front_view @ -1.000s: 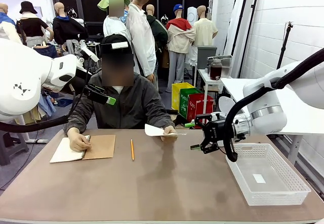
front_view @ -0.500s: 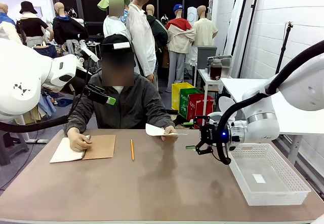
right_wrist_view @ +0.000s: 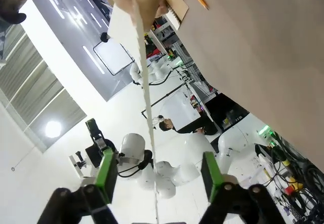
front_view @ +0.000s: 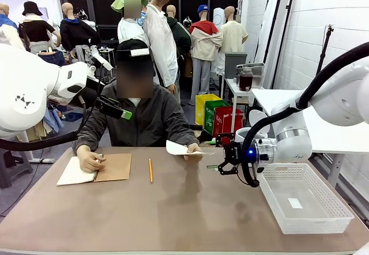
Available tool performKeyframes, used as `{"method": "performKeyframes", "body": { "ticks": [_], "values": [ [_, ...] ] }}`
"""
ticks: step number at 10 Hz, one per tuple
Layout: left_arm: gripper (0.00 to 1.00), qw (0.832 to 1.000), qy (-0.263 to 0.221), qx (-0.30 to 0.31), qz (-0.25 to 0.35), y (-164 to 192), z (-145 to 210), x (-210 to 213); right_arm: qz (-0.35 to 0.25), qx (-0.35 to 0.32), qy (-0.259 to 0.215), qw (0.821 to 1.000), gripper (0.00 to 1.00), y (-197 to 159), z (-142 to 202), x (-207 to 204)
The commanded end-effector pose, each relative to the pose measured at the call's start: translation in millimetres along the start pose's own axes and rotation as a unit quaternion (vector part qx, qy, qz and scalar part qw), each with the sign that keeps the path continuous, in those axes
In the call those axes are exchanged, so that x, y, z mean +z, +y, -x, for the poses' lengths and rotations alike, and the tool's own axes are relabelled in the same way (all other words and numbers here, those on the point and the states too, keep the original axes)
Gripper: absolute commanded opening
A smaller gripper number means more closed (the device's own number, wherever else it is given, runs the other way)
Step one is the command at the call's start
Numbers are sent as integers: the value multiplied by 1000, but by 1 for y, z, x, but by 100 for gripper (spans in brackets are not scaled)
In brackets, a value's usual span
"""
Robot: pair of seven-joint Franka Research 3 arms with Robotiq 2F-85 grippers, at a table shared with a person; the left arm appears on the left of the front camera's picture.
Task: Sort the paper based on its condition.
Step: If a person hands you a paper, place it in the Organizing basket , and if it's crumpled, put it in the Trash can.
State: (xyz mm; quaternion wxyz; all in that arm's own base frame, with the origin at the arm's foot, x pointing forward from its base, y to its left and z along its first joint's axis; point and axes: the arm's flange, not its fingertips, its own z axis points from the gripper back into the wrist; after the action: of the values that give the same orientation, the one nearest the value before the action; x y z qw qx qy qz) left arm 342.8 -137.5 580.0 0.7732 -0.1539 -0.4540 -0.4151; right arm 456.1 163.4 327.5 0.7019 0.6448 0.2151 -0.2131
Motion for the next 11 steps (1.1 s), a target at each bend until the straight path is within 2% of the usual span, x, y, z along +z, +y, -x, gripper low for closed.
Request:
{"method": "performKeyframes", "body": {
  "ticks": [1, 2, 3, 4, 5, 7, 11],
  "values": [
    [100, 1000, 2, -5, 2, 1, 2, -1, -1, -13, 3, 1000, 65, 4, -7, 2],
    [100, 1000, 2, -5, 2, 1, 2, -1, 1, -21, -1, 1000, 65, 3, -12, 3],
    [100, 1000, 2, -5, 2, 1, 2, -1, -2, -22, -5, 1000, 46, 2, -17, 3],
    [100, 1000, 2, -5, 2, 1, 2, -1, -2, -26, -7, 1000, 37, 0, -21, 3],
    [100, 1000, 2, -5, 2, 1, 2, -1, -2, -31, -7, 999, 37, -2, -26, 3],
    [100, 1000, 2, -5, 2, 1, 2, -1, -12, -28, 0, 1000, 0, 0, -27, 2],
    [100, 1000, 2, -5, 2, 1, 2, -1, -13, -30, -1, 999, 0, 2, -26, 1]
  ]
}}
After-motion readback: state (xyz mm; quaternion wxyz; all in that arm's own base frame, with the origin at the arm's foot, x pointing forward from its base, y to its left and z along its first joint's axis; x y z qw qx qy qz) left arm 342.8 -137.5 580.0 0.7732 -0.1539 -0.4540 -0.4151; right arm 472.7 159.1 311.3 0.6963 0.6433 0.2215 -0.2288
